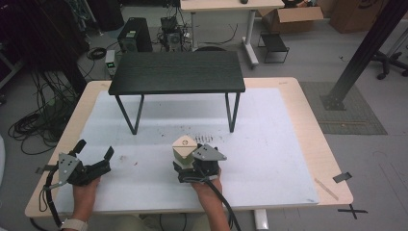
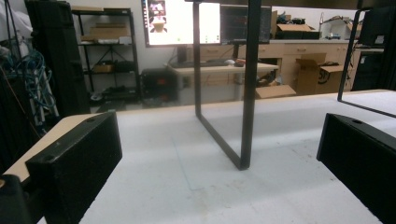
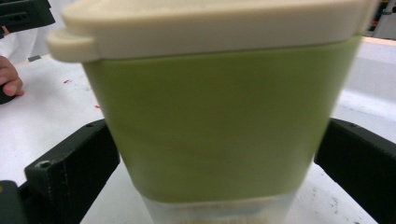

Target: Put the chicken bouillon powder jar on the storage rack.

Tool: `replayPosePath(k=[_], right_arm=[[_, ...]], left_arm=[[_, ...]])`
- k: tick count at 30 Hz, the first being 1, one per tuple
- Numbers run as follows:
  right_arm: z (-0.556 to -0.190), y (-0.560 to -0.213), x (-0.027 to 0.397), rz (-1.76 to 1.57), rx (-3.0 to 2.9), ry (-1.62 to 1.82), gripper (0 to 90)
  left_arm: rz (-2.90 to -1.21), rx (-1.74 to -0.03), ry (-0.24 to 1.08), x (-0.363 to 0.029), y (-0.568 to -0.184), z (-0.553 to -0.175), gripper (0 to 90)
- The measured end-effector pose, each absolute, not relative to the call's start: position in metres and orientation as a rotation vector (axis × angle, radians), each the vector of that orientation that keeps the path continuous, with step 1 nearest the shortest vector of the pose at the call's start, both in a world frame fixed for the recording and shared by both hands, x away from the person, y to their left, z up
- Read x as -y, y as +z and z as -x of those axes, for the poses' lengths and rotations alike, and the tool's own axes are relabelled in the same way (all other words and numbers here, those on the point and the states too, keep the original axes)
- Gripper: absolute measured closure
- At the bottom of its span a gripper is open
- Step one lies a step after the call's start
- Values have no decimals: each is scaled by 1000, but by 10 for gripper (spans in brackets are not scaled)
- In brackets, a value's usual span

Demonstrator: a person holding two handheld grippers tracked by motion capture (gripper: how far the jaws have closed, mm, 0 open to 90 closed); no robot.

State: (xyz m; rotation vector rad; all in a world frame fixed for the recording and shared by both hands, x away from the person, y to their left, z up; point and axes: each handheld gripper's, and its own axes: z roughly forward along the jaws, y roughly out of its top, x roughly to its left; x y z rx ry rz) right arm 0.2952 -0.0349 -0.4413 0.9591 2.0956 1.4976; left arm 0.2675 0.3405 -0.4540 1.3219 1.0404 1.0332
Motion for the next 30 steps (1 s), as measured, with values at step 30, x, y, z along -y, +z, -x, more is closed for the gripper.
replayPosePath(k=[30], right_arm=[[-298,-443,33,-896,-2093,1531,283]], left_arm=[[-1315,-1039,1033,-341,-454,-267,4]])
